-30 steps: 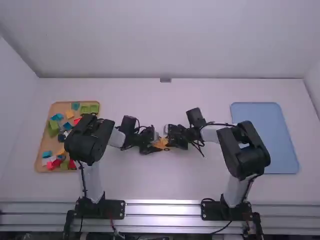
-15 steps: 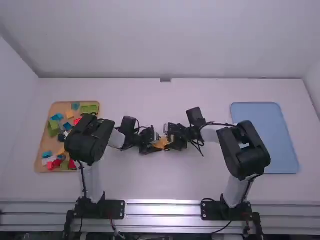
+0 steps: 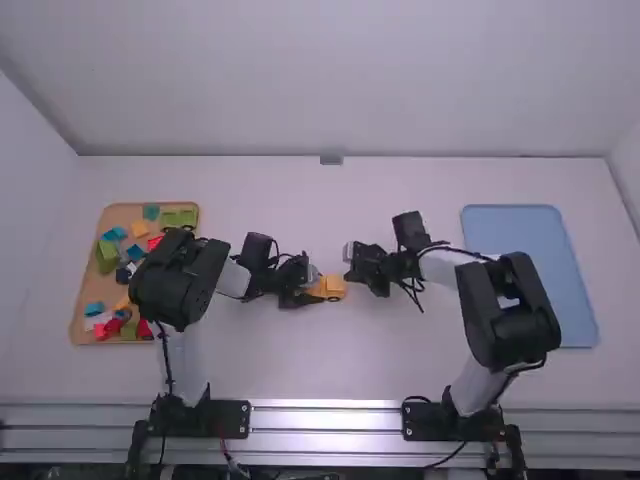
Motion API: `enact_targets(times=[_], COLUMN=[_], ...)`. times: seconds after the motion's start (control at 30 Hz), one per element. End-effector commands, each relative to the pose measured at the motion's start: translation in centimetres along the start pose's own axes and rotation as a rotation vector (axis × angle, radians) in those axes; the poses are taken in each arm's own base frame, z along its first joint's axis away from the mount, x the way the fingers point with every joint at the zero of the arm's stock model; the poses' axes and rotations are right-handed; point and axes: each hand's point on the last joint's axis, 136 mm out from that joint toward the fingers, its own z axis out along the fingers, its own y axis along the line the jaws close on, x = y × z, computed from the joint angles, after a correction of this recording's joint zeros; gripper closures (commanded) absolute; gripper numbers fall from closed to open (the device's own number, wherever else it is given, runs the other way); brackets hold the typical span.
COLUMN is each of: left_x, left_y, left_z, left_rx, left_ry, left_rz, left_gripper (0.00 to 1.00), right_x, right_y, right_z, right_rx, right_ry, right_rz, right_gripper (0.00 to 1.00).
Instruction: Assemble lego blocks to make yellow taxi
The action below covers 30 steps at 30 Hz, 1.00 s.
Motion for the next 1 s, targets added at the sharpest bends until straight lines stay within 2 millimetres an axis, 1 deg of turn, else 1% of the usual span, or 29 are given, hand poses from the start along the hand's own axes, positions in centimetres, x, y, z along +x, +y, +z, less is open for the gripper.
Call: enact_targets(times=[0.0,0.23,0.47,0.6,0.73,0.77,0.83,0.97], left_x=[3.8,3.7,3.8,3.8,3.9,3.9,3.9,3.8], left_y=[-1.2,-1.2,-1.1,-1.1,-1.1,-1.1,-1.1,-1.1], left_z=[0.4,0.4,0.2,0.2,0.2,0.2,0.2,0.2], left_rx=[-0.017,-0.017,-0.02,-0.021,-0.021,-0.021,-0.021,-0.021], left_ry=[0.131,0.13,0.131,0.131,0.131,0.132,0.132,0.131], left_rz=[-0.104,-0.101,-0.108,-0.11,-0.111,-0.11,-0.11,-0.11], left_gripper=[0.72,0.73,0.75,0.75,0.75,0.75,0.75,0.76], right_x=[0.6,0.2,0.3,-0.6,-2.4,-2.6,-2.5,-1.4], right_y=[0.5,1.6,1.4,0.7,0.3,0.3,0.6,1.5], right_z=[0.7,1.9,2.1,2.2,1.9,1.8,1.8,2.3], right_rx=[0.004,-0.016,-0.011,0.014,0.007,0.004,-0.006,-0.024], right_ry=[0.039,0.054,0.056,0.026,-0.076,-0.088,-0.086,-0.02], right_rz=[0.034,0.006,0.0,0.01,-0.043,-0.042,-0.033,-0.005], right_gripper=[1.0,1.0,1.0,1.0,1.0,1.0,1.0,1.0])
